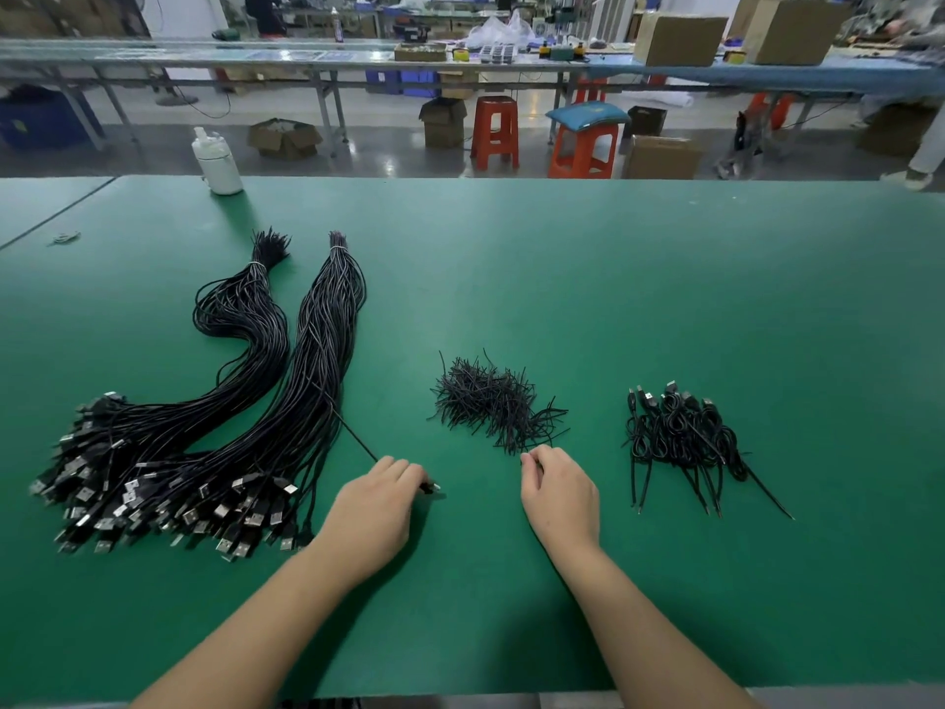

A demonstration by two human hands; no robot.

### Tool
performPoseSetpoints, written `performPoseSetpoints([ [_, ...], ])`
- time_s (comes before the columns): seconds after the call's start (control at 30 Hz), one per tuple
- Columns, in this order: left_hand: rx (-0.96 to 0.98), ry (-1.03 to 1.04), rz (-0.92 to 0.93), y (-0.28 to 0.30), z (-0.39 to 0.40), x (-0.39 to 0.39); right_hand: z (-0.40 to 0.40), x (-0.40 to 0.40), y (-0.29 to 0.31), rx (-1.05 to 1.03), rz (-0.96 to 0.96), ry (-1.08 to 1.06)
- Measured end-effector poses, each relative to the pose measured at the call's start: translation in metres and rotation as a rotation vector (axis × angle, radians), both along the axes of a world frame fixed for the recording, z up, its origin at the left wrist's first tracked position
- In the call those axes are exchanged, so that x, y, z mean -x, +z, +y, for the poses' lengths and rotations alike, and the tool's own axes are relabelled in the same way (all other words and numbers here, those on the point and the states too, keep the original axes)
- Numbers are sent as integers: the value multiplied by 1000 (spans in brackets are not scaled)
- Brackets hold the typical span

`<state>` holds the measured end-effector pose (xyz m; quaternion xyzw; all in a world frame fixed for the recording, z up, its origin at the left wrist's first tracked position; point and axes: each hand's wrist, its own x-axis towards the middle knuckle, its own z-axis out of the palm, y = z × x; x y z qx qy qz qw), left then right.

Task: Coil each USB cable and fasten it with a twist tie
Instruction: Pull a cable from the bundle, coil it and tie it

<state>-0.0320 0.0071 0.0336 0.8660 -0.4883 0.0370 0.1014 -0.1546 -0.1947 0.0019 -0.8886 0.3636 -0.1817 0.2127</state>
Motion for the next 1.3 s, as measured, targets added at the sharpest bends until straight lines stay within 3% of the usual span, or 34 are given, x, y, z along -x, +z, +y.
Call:
performPoseSetpoints([
  [0.13, 159, -21, 205, 4, -3, 28, 0, 1, -1, 1, -12, 0],
  [0.3, 464, -23, 888, 17, -31, 85, 0, 1, -2, -10, -57, -2],
  [0.43, 765, 212, 1282, 29, -65, 87, -3, 3, -2, -61, -109, 47],
  [0.53, 869, 290, 1321, 36, -80, 74, -8, 6, 2, -199, -146, 143],
  [0.7, 885, 365, 1223, 42, -84, 53, 4, 14, 24, -745, -290, 359],
  [0.77, 913, 382, 1266, 44, -80, 48, 14, 20, 26, -852, -330, 403],
  [0.97, 696, 220, 1436, 42, -70, 47, 31, 21, 42, -879, -383, 477],
  [1.07, 624, 152, 1413, 45, -69, 46, 34, 19, 47, -819, -368, 515],
  [1.2, 634, 105, 1457, 45, -67, 41, 34, 20, 48, -834, -321, 534],
  [1.3, 820, 129, 1572, 46, -68, 40, 35, 19, 50, -858, -250, 531],
])
